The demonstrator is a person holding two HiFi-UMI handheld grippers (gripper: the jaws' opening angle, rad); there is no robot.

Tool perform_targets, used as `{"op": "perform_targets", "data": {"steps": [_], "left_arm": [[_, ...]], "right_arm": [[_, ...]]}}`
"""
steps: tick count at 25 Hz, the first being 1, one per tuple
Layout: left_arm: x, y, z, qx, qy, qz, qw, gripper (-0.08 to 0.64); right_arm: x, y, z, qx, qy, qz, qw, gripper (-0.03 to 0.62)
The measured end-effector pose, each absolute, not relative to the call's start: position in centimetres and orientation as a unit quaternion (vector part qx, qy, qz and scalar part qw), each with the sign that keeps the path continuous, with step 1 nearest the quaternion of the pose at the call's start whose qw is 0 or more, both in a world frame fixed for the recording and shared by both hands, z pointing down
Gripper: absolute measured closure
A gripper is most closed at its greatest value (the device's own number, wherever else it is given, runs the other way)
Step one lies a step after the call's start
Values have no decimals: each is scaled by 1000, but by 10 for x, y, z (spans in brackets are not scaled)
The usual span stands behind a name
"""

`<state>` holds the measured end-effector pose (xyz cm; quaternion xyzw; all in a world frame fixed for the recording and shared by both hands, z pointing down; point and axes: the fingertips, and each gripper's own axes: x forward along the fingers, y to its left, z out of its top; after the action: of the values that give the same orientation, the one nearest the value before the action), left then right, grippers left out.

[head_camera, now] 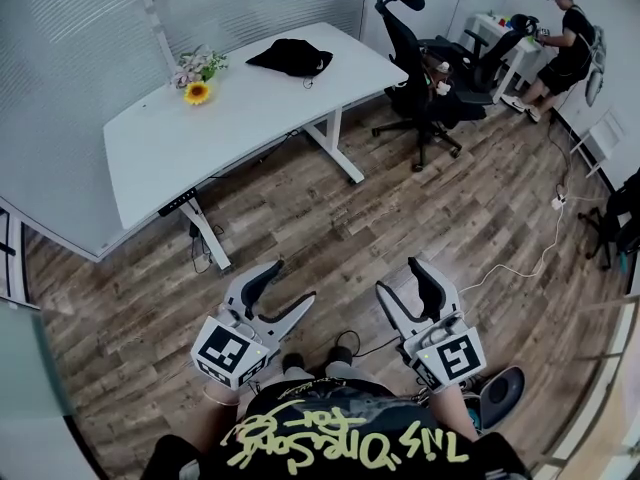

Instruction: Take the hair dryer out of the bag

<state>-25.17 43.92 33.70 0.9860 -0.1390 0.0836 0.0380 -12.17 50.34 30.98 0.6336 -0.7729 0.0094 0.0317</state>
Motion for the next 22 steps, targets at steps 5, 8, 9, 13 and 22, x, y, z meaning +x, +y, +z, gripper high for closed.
{"op": "perform_targets", "data": {"steps": [5, 8, 9, 13, 22], "left_arm": [[-247, 441, 337, 987, -138, 81, 37, 256], [-243, 439, 336, 986, -143, 80, 39, 256], [-242, 439, 336, 985, -145, 79, 39, 256], [-232, 441, 335, 985, -149, 77, 38, 256], [-197, 458, 336, 985, -151, 78, 27, 294]], "right_arm": [[-117, 503, 314, 627, -778, 21, 20, 354], [-118, 501, 322, 618, -785, 29, 32, 354], [-118, 502, 322, 614, -788, 32, 29, 354], [-110, 504, 322, 609, -792, 27, 33, 354], [-71, 517, 335, 614, -786, 45, 51, 354]]}}
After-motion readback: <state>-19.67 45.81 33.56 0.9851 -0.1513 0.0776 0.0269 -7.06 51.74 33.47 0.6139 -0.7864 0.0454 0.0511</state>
